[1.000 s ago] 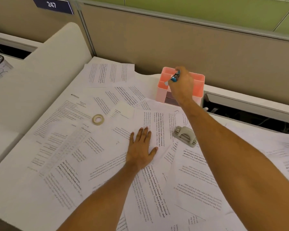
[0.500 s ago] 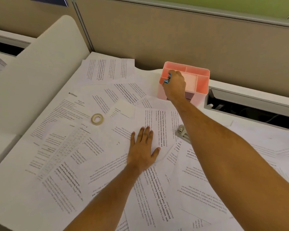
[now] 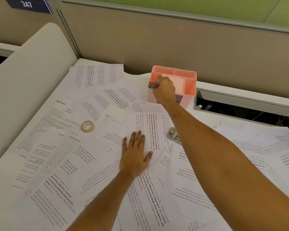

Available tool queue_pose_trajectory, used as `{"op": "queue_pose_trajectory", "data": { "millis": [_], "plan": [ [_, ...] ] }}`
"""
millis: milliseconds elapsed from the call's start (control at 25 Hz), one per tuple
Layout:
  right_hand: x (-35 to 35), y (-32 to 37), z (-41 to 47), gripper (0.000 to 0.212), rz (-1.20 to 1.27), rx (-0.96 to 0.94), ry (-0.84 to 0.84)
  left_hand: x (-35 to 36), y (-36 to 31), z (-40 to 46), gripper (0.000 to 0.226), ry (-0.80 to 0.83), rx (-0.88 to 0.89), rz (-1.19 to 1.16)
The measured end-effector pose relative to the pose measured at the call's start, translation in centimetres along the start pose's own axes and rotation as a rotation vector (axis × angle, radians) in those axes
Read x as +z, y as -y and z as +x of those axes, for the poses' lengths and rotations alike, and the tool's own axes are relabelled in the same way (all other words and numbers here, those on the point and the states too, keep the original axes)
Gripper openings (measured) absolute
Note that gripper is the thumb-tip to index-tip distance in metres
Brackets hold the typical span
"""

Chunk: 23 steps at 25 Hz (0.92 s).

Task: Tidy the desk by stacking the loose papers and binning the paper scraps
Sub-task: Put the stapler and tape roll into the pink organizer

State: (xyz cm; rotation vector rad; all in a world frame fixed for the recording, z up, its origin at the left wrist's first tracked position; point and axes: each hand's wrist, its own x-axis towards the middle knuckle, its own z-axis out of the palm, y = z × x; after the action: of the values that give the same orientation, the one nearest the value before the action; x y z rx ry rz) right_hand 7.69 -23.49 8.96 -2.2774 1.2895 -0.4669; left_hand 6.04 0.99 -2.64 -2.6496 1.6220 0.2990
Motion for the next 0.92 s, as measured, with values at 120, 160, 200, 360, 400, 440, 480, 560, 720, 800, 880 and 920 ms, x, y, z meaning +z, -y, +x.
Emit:
{"op": "queue_pose_trajectory", "data": {
  "millis": [120, 160, 200, 360, 400, 440, 480, 560, 720, 800, 880, 920],
  "plan": [
    [-1.3, -0.8, -1.4, 0.043, 0.089, 0.052, -0.059, -0.2, 0.0, -0.1, 0.079, 0.011, 0.007, 0.004],
    [-1.8, -1.4, -2.0, 0.04, 0.132, 0.062, -0.093, -0.3, -0.1, -0.1, 0.078, 0.01, 0.008, 0.005],
    [-2.3, -2.0, -2.8, 0.036, 0.169, 0.06, -0.132, -0.4, -0.1, -0.2, 0.078, 0.009, 0.007, 0.006],
    [-4.1, -5.3, -6.8, 0.018, 0.193, 0.052, -0.258, -0.4, -0.2, -0.2, 0.08, -0.006, 0.007, 0.0],
    [-4.3, -6.3, -7.9, 0.017, 0.177, 0.051, -0.264, -0.4, -0.2, -0.2, 0.08, -0.011, 0.009, 0.0],
    [-4.4, -7.3, -8.9, 0.017, 0.151, 0.058, -0.252, -0.3, -0.2, -0.2, 0.08, -0.011, 0.01, 0.002],
    [-4.4, -8.2, -9.9, 0.017, 0.114, 0.079, -0.227, -0.3, -0.2, -0.2, 0.082, -0.01, 0.011, 0.004],
    [-4.2, -10.0, -11.6, 0.021, 0.051, 0.154, -0.166, -0.4, -0.2, -0.3, 0.084, -0.012, 0.011, 0.009],
    [-3.7, -12.3, -14.0, 0.038, -0.048, 0.271, -0.05, -0.4, -0.2, -0.4, 0.085, -0.012, 0.004, 0.023],
    [-3.5, -13.0, -14.8, 0.044, -0.084, 0.288, -0.004, -0.4, -0.2, -0.4, 0.085, -0.014, 0.001, 0.026],
    [-3.2, -13.4, -15.6, 0.044, -0.072, 0.296, 0.025, -0.3, -0.3, -0.3, 0.086, -0.021, -0.002, 0.015],
    [-3.1, -13.5, -15.9, 0.042, -0.067, 0.294, 0.036, -0.3, -0.3, -0.3, 0.086, -0.024, -0.002, 0.005]
  ]
}}
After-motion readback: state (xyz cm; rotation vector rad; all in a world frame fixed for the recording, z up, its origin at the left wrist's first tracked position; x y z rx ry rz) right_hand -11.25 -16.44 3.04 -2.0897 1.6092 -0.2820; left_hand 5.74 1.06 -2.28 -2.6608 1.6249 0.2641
